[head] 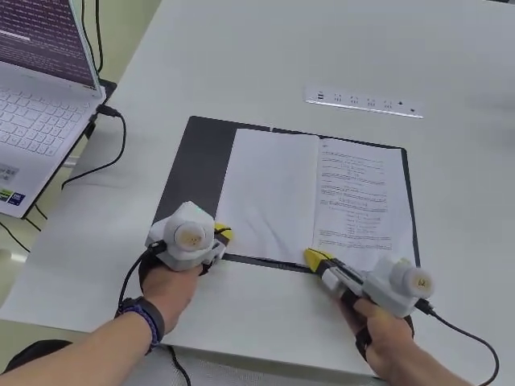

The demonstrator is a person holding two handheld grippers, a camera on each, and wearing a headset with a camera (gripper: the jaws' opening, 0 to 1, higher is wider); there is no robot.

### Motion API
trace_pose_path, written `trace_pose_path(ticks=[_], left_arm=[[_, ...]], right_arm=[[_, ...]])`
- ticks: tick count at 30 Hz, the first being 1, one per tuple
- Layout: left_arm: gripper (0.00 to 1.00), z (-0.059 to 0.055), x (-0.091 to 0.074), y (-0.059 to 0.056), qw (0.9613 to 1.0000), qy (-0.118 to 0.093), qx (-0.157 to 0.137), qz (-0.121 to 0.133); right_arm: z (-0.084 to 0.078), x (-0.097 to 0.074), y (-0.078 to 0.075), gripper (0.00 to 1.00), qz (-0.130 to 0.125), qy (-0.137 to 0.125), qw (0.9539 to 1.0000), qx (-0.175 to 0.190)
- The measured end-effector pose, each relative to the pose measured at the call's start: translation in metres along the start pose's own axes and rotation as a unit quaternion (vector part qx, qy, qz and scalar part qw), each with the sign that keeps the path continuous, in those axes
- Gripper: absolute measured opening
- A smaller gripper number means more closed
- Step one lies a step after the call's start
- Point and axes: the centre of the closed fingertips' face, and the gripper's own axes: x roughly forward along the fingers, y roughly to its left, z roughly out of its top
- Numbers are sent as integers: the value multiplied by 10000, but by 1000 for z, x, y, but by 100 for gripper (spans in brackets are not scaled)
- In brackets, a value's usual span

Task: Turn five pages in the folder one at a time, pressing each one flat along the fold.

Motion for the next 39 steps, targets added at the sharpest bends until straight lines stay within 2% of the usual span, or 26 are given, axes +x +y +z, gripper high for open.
trace_pose_path(ticks=[9,11,17,19,24,27,30,34,37,39], left_arm=[[0,0,0,0,10000,10,-17,-27],[0,0,0,0,10000,14,-54,-34],[0,1,0,1,9995,128,-259,-110],[0,1,0,0,9993,181,-289,-167],[9,3,-3,-8,9986,367,-225,-298],[14,3,-7,-3,9981,480,-331,-185],[18,10,-15,-4,9982,364,-440,-197],[23,19,-23,-9,9986,294,-364,-240],[26,25,-30,-10,9987,251,-361,-243],[27,28,-35,-9,9988,239,-373,-211]], right_arm=[[-11,-7,8,0,75,198,9998,42],[-18,-10,12,0,134,354,9993,-13],[-22,-16,18,0,211,500,9985,92],[-20,-19,18,0,217,493,9985,90],[-10,-25,18,2,212,408,9989,61],[-3,-30,19,4,198,358,9992,-45],[2,-36,19,8,203,311,9992,-166],[7,-46,19,11,200,305,9986,-378],[12,-53,15,15,172,299,9988,-361],[16,-58,12,18,102,337,9981,-509]])
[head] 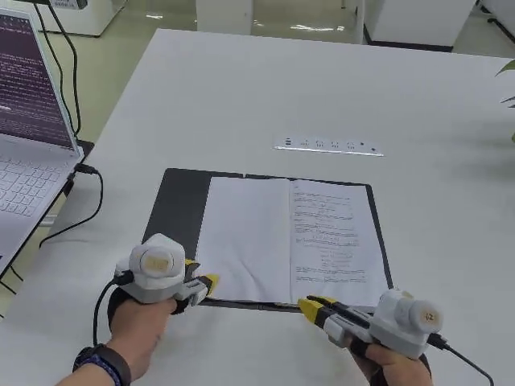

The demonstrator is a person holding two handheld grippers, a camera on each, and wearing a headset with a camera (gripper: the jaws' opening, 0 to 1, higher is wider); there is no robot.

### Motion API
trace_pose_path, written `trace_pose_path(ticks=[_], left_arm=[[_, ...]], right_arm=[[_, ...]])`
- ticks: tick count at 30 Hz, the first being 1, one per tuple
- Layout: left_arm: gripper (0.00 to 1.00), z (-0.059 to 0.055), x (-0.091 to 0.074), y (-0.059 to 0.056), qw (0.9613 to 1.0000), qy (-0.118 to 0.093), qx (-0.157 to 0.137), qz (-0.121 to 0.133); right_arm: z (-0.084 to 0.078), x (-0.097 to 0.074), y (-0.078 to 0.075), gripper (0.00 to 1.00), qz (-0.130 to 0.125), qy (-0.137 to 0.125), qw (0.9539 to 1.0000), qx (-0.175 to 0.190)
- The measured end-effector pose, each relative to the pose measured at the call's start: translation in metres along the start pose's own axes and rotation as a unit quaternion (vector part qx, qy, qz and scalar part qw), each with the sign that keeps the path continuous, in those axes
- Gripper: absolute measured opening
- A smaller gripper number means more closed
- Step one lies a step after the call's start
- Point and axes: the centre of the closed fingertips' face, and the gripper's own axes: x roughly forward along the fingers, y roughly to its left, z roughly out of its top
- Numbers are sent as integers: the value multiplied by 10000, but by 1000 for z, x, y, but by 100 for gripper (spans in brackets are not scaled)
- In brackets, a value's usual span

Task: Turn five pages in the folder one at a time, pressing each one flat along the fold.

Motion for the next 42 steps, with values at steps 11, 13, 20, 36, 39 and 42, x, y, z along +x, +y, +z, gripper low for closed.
trace_pose_path(ticks=[11,13,20,36,39,42], left_arm=[[40,11,-29,-5,9998,-166,106,-24],[42,14,-35,-5,9996,-206,180,-25],[47,21,-52,-7,9986,-228,471,-30],[63,53,-88,0,9970,-622,448,114],[66,54,-97,-2,9966,-669,467,126],[69,53,-102,-3,9964,-707,443,120]], right_arm=[[22,-40,-18,29,-303,-383,9988,-97],[24,-50,-22,31,-372,-430,9982,-185],[37,-78,-31,38,-579,-596,9956,-424],[56,-113,-40,51,-897,-651,9909,-768],[60,-121,-40,53,-931,-681,9898,-841],[67,-130,-39,55,-975,-752,9886,-872]])
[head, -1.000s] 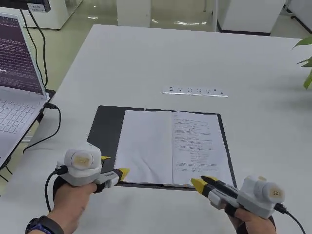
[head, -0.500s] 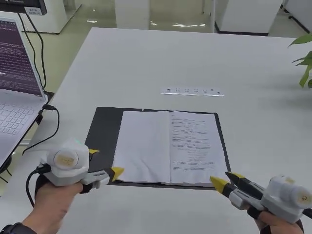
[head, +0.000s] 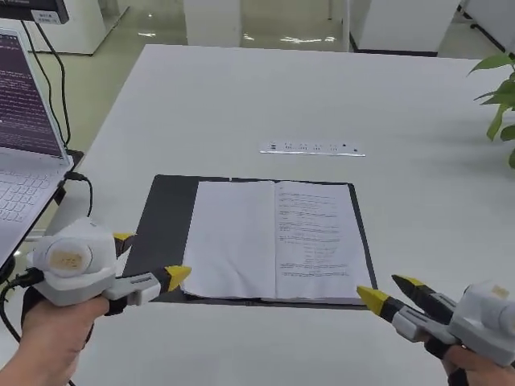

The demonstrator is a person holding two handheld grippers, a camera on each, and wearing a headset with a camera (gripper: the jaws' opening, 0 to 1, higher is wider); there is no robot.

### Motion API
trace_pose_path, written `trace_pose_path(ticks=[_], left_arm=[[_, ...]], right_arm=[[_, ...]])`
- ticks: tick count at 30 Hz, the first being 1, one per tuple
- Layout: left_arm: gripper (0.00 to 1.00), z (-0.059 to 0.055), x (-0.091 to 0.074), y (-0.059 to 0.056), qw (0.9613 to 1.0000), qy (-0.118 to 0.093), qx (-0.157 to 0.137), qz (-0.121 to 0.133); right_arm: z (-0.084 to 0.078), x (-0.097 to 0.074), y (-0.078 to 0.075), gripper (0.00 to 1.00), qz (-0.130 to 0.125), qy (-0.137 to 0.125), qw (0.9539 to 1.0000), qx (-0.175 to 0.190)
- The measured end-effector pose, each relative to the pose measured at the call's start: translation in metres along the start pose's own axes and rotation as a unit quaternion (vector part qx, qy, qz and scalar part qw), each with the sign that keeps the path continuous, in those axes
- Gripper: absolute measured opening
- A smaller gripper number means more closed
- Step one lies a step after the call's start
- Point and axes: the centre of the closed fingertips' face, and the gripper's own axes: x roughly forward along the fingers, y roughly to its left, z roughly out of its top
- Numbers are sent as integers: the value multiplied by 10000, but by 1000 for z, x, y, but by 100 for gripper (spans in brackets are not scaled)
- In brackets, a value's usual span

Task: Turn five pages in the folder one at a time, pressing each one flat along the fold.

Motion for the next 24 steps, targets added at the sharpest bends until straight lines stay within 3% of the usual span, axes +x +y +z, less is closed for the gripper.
trace_pose_path(ticks=[5,11,24], left_arm=[[72,-6,-9,-4,10000,11,-63,28],[74,-10,-10,-9,9999,45,-117,14],[74,-2,8,-29,9997,101,-67,-190]], right_arm=[[9,-8,-1,60,-30,-127,9999,49],[9,-10,3,63,-23,-110,9999,31],[0,-10,10,69,69,85,9999,21]])
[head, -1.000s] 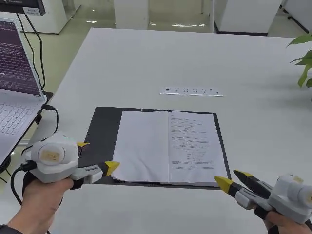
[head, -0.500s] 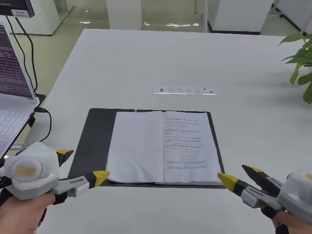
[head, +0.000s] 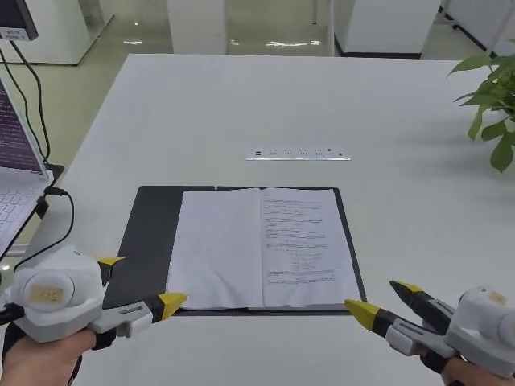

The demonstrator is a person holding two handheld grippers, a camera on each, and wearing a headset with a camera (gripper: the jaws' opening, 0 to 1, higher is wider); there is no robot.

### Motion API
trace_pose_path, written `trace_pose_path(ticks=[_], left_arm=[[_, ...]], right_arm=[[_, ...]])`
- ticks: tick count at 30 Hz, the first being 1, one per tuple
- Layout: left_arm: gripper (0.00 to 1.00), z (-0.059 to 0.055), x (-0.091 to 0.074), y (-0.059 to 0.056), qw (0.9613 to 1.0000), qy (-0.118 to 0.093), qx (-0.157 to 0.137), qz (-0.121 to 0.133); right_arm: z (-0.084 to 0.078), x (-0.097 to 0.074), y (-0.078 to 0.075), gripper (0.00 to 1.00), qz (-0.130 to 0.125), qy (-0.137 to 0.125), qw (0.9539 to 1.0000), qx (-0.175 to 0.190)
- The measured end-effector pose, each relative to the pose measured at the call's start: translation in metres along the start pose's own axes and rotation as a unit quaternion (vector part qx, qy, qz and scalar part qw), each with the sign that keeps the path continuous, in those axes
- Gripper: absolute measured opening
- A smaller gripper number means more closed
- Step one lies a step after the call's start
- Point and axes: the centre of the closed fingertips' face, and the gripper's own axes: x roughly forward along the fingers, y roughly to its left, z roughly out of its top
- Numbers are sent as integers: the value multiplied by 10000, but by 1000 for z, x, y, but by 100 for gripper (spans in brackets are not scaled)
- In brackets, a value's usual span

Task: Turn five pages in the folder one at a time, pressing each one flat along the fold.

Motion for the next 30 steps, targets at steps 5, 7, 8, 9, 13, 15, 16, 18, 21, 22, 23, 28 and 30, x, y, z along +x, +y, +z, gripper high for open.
trace_pose_path(ticks=[5,7,8,9,13,15,16,18,21,22,23,28,30], left_arm=[[74,5,11,-12,9999,21,69,-143],[74,7,17,-18,9997,35,106,-214],[74,8,20,-21,9996,43,123,-251],[74,9,22,-24,9995,42,125,-275],[73,15,35,-39,9990,47,155,-410],[73,18,41,-48,9987,26,168,-474],[73,19,45,-51,9986,38,182,-504],[73,22,52,-60,9981,56,212,-581],[73,26,61,-72,9971,65,251,-710],[73,26,65,-73,9968,79,268,-745],[72,27,69,-77,9963,91,292,-800],[73,30,85,-99,9939,143,371,-1024],[73,31,93,-102,9932,155,372,-1096]], right_arm=[[-3,-2,-1,69,1,9,10000,32],[-5,-3,-3,69,-15,23,10000,26],[-6,-3,-3,69,-18,26,10000,39],[-6,-4,-4,69,-22,24,10000,55],[-10,-6,-6,69,-25,91,9999,56],[-12,-7,-5,69,6,130,9999,60],[-14,-7,-5,69,29,139,9999,75],[-16,-8,-5,69,41,139,9998,120],[-18,-11,-7,69,34,159,9997,157],[-19,-12,-8,69,34,164,9997,185],[-19,-12,-8,69,34,170,9997,192],[-22,-16,-13,70,-1,194,9995,244],[-22,-16,-14,70,-1,201,9995,261]])
